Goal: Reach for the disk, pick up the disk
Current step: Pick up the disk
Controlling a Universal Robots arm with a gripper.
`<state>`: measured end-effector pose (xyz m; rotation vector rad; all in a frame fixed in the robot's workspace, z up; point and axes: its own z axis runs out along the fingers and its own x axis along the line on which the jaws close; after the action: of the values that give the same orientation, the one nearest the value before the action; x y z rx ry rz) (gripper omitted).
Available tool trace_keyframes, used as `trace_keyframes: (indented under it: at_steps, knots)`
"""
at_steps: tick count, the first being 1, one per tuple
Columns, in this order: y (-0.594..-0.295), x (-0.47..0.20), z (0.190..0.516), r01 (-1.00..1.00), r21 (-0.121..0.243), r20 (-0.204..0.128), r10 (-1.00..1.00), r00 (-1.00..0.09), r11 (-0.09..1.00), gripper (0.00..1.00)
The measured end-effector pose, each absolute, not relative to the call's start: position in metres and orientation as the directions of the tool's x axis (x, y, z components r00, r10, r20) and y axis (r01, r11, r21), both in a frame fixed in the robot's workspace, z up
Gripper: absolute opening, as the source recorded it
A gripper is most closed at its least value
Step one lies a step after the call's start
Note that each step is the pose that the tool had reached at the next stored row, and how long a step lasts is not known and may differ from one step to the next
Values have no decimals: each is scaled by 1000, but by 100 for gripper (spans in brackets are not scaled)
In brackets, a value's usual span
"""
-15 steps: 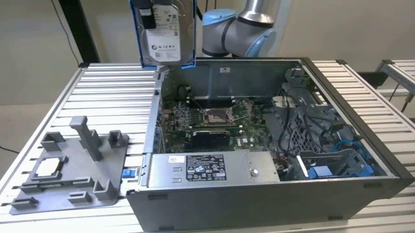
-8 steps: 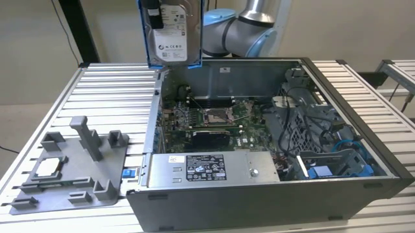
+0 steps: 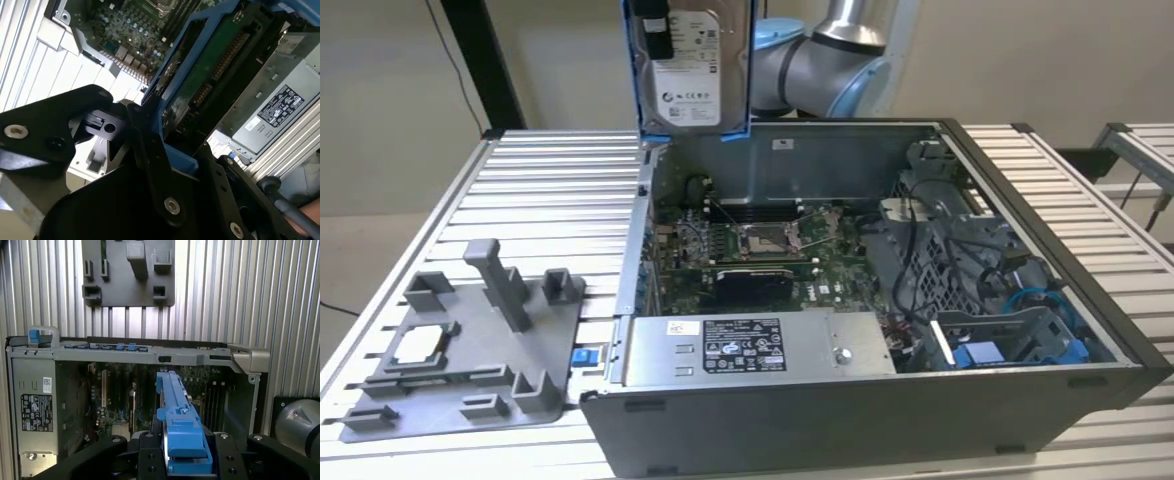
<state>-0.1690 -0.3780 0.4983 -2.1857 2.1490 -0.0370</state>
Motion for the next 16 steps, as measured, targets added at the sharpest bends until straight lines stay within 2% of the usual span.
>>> trace_keyframes:
  at_steps: [16]
  knots:
    - [-378, -137, 498, -997, -70, -36, -999, 18, -16, 0]
